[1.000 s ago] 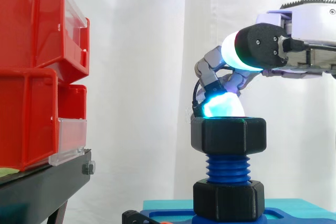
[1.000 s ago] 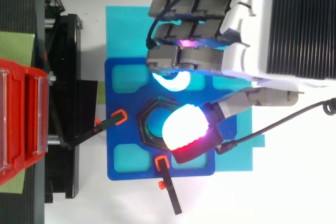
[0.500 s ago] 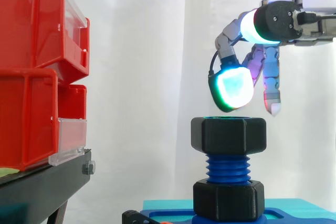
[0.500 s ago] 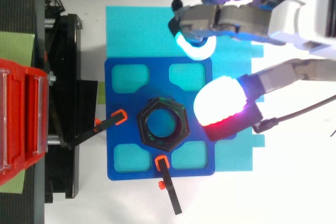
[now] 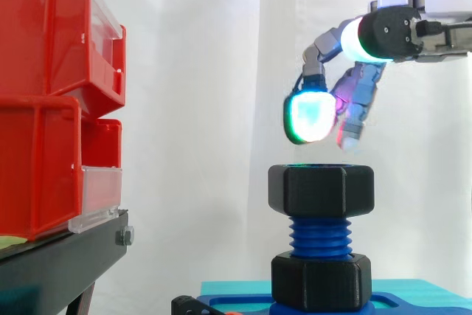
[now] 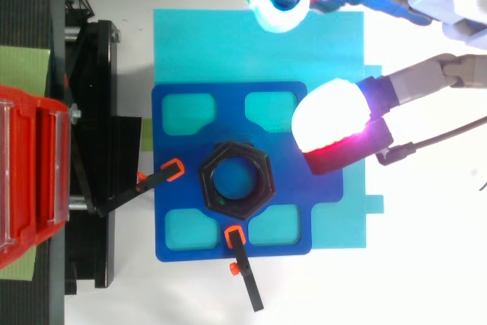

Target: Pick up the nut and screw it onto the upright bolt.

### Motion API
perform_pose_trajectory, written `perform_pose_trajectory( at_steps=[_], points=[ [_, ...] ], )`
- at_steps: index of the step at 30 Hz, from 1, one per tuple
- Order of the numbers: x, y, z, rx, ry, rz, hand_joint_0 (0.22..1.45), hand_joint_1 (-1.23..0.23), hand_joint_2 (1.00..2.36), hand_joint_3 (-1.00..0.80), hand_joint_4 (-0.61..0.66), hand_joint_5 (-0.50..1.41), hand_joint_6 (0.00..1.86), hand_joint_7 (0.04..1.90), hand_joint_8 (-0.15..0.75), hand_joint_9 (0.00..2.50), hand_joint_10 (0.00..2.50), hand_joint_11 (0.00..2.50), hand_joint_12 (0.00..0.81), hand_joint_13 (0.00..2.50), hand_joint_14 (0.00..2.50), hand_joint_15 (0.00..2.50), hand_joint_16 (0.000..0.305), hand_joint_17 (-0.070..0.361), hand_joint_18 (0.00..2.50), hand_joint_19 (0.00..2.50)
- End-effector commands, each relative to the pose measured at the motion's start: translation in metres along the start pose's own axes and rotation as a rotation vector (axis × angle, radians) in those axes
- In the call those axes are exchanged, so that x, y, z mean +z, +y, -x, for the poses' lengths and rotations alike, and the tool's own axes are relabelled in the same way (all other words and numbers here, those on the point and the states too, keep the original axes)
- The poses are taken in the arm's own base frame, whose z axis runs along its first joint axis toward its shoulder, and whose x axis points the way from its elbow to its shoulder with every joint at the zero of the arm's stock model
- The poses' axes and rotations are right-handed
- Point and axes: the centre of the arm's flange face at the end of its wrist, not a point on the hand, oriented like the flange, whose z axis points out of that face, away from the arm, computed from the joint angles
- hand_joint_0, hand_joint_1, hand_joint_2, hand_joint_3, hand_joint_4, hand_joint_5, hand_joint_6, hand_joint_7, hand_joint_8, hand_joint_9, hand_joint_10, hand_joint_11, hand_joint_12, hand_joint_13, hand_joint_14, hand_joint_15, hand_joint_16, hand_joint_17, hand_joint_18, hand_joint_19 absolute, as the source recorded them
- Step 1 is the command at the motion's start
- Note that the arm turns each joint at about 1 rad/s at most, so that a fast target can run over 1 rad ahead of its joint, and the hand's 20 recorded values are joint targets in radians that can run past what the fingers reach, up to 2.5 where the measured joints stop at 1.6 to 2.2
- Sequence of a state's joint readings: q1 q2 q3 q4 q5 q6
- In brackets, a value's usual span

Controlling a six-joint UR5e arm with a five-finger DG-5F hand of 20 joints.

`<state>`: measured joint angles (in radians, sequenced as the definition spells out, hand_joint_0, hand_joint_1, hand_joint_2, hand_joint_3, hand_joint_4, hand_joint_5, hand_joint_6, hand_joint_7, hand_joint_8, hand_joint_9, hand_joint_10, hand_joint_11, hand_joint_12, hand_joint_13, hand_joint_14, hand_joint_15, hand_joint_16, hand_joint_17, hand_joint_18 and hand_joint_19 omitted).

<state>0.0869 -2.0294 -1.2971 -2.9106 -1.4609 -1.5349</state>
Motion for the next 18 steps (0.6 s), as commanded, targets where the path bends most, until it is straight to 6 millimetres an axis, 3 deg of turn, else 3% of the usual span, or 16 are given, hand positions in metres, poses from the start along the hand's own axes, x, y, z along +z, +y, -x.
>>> perform_pose_trajectory(
  at_steps=[1, 6, 10, 18],
  points=[
    [0.006, 0.008, 0.000, 0.009, -0.043, 0.025, 0.53, -0.09, 1.00, -0.50, 0.22, -0.09, 0.50, 0.80, 0.239, 1.03, 0.00, 0.00, 0.248, 0.71, 0.00, 0.00, 0.032, 0.073, 0.58, 0.21],
    [0.017, 0.019, -0.012, 0.023, -0.077, 0.061, 0.52, -0.06, 1.00, -0.50, 0.21, -0.12, 0.50, 0.62, 0.186, 0.65, 0.00, 0.00, 0.263, 0.43, 0.00, 0.00, 0.034, 0.077, 0.22, 0.00],
    [0.022, 0.026, -0.015, 0.034, -0.097, 0.072, 0.51, -0.03, 1.00, -0.50, 0.20, -0.14, 0.50, 0.58, 0.183, 0.52, 0.00, 0.00, 0.291, 0.26, 0.00, 0.00, 0.035, 0.078, 0.00, 0.00],
    [0.024, 0.048, -0.017, 0.080, -0.095, 0.095, 0.50, 0.02, 1.00, -0.50, 0.17, -0.16, 0.50, 0.59, 0.172, 0.33, 0.00, 0.00, 0.316, 0.11, 0.00, 0.00, 0.038, 0.086, 0.00, 0.00]
  ],
)
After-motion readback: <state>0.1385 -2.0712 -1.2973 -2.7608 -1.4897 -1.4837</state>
